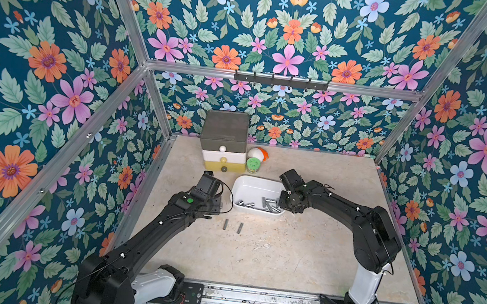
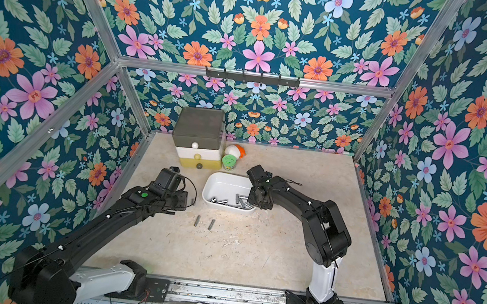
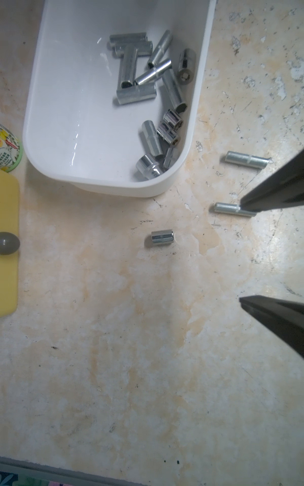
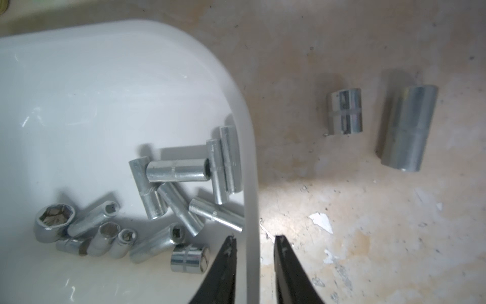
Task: Take out the socket from the storage box
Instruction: Adjust the storage box at the center of the board.
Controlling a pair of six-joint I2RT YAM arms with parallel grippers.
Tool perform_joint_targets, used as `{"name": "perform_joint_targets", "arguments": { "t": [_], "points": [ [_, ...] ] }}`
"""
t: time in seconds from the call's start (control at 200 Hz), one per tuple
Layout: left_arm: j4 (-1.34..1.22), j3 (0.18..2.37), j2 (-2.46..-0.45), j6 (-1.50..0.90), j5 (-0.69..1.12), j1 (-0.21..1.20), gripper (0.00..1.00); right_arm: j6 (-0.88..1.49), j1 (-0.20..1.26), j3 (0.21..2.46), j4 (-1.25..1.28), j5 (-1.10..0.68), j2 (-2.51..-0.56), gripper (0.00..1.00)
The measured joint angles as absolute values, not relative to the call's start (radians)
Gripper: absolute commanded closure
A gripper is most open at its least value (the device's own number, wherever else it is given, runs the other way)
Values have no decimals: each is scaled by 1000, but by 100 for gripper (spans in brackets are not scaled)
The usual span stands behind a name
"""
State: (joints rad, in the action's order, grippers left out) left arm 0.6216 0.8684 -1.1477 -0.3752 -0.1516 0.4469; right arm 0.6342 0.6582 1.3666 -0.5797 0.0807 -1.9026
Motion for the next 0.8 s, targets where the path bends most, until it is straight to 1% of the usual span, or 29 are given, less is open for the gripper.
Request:
{"name": "perform_joint_targets", "arguments": {
  "t": [0.05,0.09,0.255,0.54,0.8],
  "points": [
    [622,868,-1148,-375,-152,447,42,631,655,1377,-580,78,-1921,78],
    [622,868,-1147,-374,-151,447,42,630,655,1380,-582,78,-1929,82],
    [622,868,-1141,-368,-151,447,42,627,648,1403,-596,67,-1952,100],
    [622,868,-1129,-368,-146,447,42,632,615,1466,-656,-14,-1973,100],
    [622,864,-1105,-368,-133,447,41,627,533,1570,-798,-133,-1987,100]
  ]
}}
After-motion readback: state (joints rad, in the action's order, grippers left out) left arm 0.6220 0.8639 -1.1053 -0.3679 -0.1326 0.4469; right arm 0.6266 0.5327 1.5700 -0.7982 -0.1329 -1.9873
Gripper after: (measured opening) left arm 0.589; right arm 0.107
